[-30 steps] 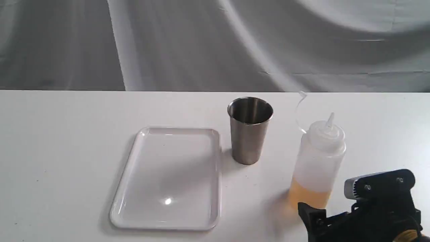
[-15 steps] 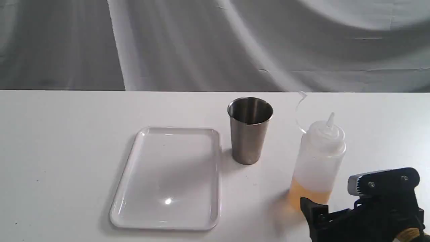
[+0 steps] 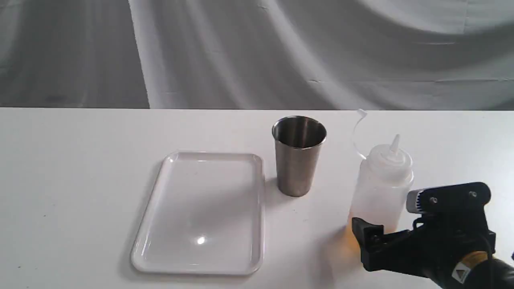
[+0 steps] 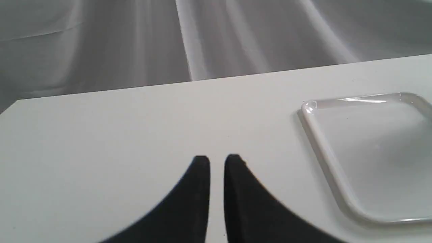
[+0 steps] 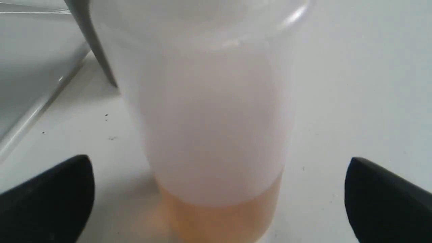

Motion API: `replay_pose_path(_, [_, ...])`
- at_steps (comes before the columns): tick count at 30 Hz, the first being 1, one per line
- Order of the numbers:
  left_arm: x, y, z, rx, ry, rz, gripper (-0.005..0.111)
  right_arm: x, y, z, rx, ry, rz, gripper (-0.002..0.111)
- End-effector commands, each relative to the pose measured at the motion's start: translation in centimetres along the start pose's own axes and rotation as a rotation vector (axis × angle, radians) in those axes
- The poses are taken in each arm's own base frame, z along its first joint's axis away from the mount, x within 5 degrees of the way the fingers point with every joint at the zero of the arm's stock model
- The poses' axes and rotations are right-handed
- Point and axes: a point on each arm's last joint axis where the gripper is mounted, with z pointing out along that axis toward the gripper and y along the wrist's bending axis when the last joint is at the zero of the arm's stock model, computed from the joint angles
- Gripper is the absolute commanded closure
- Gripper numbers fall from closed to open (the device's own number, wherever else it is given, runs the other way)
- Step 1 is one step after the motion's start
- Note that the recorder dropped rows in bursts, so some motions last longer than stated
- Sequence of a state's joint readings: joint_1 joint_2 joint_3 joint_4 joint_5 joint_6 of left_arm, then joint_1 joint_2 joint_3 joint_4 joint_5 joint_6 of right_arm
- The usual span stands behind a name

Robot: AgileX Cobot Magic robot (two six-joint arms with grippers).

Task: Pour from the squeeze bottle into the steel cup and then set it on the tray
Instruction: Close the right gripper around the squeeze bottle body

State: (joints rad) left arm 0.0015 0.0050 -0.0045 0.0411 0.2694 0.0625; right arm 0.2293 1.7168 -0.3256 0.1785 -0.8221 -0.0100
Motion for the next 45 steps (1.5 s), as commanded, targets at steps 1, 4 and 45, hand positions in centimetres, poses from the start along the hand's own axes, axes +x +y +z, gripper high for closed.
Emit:
replay_pose_path(1, [0.1,0.0,0.0,0.0,-0.008,0.001,0.098,0.0,0.1,0.9,0.008,0.018,-0.006,0.005])
replay_pose_path(4, [0.1,0.0,0.0,0.0,-0.008,0.001,0.098,0.2,0.1,1.9,0.017,0.035,-0.001,0.005])
replay_pose_path(45, [0.1,0.0,0.0,0.0,-0.008,0.001,0.098,-0.1,0.3,4.5,0.04,0.004,0.015,0.063])
